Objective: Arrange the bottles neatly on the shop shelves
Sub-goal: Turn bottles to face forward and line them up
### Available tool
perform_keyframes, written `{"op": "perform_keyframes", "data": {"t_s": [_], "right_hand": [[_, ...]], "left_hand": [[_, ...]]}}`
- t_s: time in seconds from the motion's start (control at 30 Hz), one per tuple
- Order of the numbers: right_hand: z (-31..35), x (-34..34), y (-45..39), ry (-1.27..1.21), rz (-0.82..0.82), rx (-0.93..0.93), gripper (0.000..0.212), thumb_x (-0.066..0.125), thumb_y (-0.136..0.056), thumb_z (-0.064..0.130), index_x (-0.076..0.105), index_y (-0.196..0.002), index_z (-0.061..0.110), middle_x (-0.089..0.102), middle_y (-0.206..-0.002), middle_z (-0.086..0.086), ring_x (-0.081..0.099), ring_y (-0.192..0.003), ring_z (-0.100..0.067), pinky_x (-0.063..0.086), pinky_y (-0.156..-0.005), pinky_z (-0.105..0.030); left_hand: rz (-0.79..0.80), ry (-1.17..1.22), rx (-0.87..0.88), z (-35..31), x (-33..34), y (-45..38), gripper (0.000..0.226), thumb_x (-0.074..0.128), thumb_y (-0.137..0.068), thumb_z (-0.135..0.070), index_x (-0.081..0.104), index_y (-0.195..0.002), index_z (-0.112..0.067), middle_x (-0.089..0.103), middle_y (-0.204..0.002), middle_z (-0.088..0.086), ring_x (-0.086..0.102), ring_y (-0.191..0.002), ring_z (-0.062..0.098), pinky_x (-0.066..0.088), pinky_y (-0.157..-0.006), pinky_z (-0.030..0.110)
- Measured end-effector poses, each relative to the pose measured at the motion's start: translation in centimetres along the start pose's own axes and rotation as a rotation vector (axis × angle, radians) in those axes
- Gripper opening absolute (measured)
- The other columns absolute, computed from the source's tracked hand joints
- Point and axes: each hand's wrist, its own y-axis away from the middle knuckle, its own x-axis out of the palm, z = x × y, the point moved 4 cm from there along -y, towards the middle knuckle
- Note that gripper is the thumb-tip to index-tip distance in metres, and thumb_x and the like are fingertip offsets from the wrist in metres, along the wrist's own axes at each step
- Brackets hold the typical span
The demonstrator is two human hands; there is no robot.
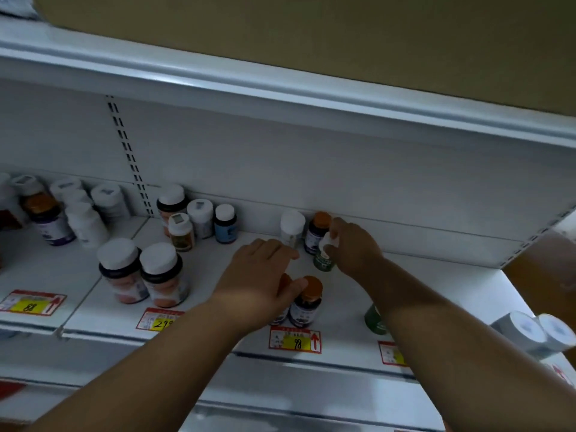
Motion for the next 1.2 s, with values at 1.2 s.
{"op": "perform_keyframes", "data": {"t_s": [1.2], "right_hand": [[-11.3, -4.1, 3.9, -0.117, 0.357, -0.301, 0.034, 0.066, -0.086, 0.038, 0.061, -0.119, 0.040, 0.060, -0.117, 0.008, 0.056, -0.097, -0.008, 0.043, -0.083, -0.023]], "left_hand": [[-0.022, 0.063, 0.055, -15.3, 11.1, -2.5, 0.040, 0.052, -0.079, -0.020, 0.070, -0.114, -0.012, 0.067, -0.111, 0.004, 0.061, -0.098, 0.023, 0.053, -0.087, 0.035]]}}
